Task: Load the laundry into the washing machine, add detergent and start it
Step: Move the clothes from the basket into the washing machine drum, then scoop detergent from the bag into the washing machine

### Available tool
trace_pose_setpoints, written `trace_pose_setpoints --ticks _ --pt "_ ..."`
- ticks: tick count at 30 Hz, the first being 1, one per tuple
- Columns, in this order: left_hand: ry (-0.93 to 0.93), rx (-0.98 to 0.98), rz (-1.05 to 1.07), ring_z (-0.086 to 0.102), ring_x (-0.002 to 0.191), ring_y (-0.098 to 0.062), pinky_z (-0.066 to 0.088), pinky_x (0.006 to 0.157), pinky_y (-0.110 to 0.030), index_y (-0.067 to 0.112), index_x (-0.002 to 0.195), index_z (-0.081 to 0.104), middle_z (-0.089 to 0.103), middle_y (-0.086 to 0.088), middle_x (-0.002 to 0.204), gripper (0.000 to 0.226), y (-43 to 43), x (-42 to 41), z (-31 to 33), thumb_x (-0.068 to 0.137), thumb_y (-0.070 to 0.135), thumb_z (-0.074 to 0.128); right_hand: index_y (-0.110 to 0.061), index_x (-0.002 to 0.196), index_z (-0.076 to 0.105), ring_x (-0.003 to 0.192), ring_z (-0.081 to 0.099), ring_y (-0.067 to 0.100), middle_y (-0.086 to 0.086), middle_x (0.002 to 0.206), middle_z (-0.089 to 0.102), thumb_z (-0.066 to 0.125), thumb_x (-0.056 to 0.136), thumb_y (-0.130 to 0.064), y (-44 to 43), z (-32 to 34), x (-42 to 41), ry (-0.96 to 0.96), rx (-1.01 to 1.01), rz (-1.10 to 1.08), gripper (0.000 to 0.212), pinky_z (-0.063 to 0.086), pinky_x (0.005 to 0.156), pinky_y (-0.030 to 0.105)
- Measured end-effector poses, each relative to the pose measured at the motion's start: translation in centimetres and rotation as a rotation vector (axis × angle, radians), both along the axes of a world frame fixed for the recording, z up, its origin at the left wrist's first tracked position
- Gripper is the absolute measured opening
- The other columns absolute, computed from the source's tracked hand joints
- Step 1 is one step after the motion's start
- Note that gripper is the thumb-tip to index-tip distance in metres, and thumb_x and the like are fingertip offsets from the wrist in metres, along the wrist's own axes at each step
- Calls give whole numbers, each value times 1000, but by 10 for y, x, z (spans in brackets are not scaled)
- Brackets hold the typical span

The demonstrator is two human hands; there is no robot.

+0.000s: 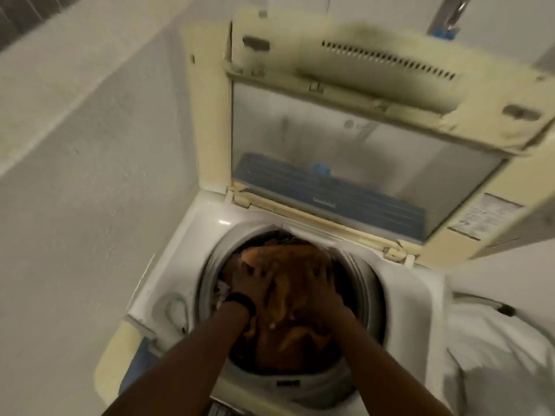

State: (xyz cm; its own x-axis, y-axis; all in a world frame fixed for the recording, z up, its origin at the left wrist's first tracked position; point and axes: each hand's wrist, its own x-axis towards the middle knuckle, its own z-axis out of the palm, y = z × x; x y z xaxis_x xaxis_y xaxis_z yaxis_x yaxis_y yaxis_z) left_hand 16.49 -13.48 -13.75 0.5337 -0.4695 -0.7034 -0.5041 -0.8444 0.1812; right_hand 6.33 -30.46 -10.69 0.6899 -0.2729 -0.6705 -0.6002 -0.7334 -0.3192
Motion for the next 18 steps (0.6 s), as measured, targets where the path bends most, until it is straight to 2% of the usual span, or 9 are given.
trace_pose_setpoints --ticks 2,3,6,9,13,16,18 --pt "-36 -13 -48 -12 151 -55 9 117 -72 34 163 -11 -23 -11 169 118 -3 -13 35 83 63 72 -40 161 -10 155 -15 38 4 168 -23 76 70 -69 -1 28 -8 -45 96 28 128 15 122 64" --pt "-65 -31 -30 -9 152 -54 10 118 -71 33 163 -11 -20 -11 169 118 -4 -19 50 84 64 71 -42 160 -11 155 -13 39 3 168 -22 72 62 -79 -2 38 -12 -75 122 33 134 15 122 64" --pt "-182 -98 35 -3 154 -49 10 122 -66 33 162 -15 -17 -11 170 126 0 -36 77 77 75 68 -45 157 -14 156 -6 38 2 169 -15 61 49 -93 -4 70 -19 -185 73 81 140 15 122 65" --pt "-262 -188 130 0 156 -45 15 123 -62 38 158 -23 -18 -9 170 126 2 -54 107 75 78 65 -46 154 -13 156 -2 38 4 169 -12 63 62 -86 -9 99 -24 -284 44 137 126 20 120 65" --pt "-336 -326 295 4 157 -38 22 124 -56 39 160 -13 -14 -5 172 119 12 -69 151 78 72 67 -38 159 -2 156 6 36 8 170 -1 70 81 -65 -10 135 -21 -432 43 238 110 24 122 59" --pt "-435 -408 432 12 157 -33 35 118 -56 43 160 -7 -7 -2 173 117 30 -78 184 76 79 66 -35 161 6 157 9 30 6 170 4 67 77 -74 2 165 -16 -525 97 288 111 22 123 53" --pt "-499 -423 503 14 157 -32 37 117 -54 40 161 -6 -5 -4 173 112 46 -85 209 80 79 60 -36 161 11 157 11 27 3 170 10 56 63 -89 17 183 -12 -587 157 288 120 19 125 51"
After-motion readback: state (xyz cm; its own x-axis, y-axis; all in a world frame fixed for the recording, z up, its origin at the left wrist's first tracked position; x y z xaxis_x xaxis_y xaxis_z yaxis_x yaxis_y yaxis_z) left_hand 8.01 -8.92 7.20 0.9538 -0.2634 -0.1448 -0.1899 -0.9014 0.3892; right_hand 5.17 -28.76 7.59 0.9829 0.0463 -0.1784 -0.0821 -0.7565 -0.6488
